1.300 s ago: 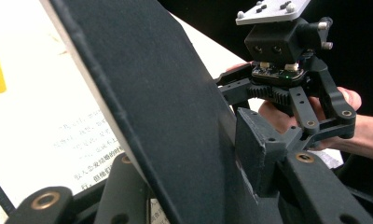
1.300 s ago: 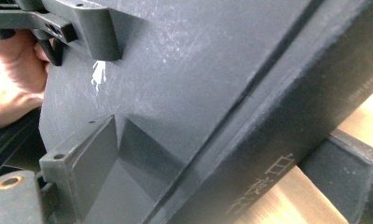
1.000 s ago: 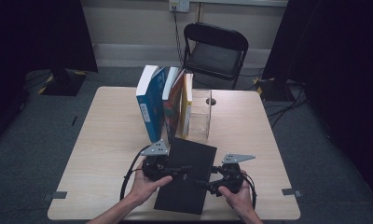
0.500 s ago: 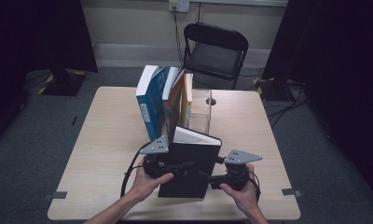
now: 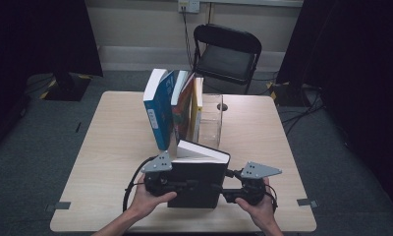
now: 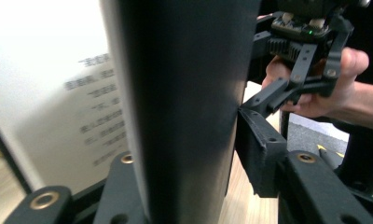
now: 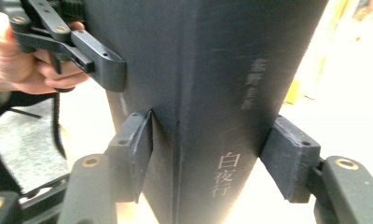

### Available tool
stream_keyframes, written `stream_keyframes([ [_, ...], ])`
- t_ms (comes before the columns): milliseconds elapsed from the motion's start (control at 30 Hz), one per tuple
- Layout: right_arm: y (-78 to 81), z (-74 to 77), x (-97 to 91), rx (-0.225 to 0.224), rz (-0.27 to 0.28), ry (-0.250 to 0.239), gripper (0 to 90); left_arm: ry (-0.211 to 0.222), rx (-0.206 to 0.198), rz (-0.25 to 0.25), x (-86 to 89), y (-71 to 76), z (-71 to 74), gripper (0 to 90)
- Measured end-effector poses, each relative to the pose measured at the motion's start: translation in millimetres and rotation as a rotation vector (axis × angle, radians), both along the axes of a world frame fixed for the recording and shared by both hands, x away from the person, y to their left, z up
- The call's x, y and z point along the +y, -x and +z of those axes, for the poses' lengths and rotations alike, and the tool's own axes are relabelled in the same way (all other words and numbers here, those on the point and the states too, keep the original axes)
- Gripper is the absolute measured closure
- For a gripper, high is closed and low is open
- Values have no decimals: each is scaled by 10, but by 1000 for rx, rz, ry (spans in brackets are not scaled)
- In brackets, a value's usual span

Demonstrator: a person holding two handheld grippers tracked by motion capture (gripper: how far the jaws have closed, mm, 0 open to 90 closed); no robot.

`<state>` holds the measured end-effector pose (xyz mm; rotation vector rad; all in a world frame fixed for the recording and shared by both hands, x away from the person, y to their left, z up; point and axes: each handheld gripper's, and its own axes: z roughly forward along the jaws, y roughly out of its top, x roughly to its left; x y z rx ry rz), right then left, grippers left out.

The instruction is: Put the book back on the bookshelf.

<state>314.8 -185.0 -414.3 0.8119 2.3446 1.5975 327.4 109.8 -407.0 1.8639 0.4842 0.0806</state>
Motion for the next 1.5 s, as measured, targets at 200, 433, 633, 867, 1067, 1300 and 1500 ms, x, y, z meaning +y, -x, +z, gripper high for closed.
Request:
stream_keyframes([
  [200,-41,-10,53,26,66,-16,390,-12,-7,8,103,34,-25,546],
  [433,-115,-55,301,55,125,38,330,-22,-15,15,132,88,-34,539],
  [633,-102,-57,293,45,126,43,345,-25,-17,24,181,92,-44,528],
  [867,-106,-65,288,40,109,34,368,-36,3,106,386,95,-102,506],
  [1067,-68,-56,291,29,104,50,427,-81,-7,142,396,91,-172,449],
  [1300,39,-35,315,-16,98,94,515,-106,9,183,343,33,-261,391],
  [1500,20,-8,278,-32,75,127,525,-111,2,184,264,-12,-288,382],
])
